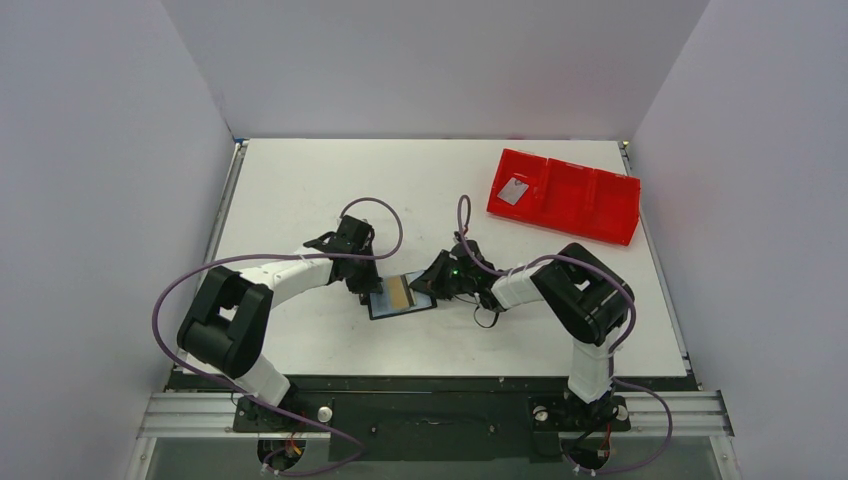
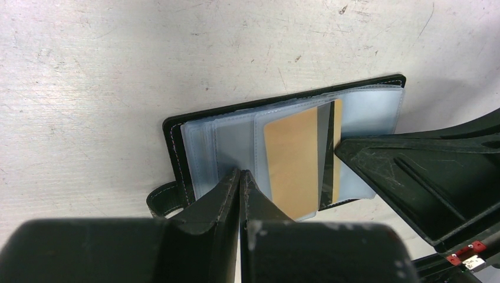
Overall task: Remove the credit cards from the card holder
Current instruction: Remove the credit card from the card holder.
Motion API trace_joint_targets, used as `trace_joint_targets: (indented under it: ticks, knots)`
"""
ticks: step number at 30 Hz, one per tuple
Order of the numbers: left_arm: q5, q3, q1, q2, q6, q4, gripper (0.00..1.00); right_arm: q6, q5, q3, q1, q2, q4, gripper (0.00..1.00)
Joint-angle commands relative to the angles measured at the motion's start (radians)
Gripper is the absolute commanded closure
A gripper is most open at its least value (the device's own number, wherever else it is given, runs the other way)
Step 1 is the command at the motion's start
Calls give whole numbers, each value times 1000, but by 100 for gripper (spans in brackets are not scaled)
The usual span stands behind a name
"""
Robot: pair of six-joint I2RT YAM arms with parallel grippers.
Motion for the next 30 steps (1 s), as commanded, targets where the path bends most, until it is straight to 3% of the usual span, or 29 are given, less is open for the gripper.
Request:
trace_joint_targets:
  ticks: [1,18,30]
  knots:
    - [-87,-28,10,63,27,-67,100,-36,69,-22,-20,-39,-26,99]
    - [-73,-11,9,44,32,-69,100,-68,83,-60,-44,-110,-57,100]
    - [-38,113,5,-9,49,-141,100,-87,81,-52,-59,-152,-101,100]
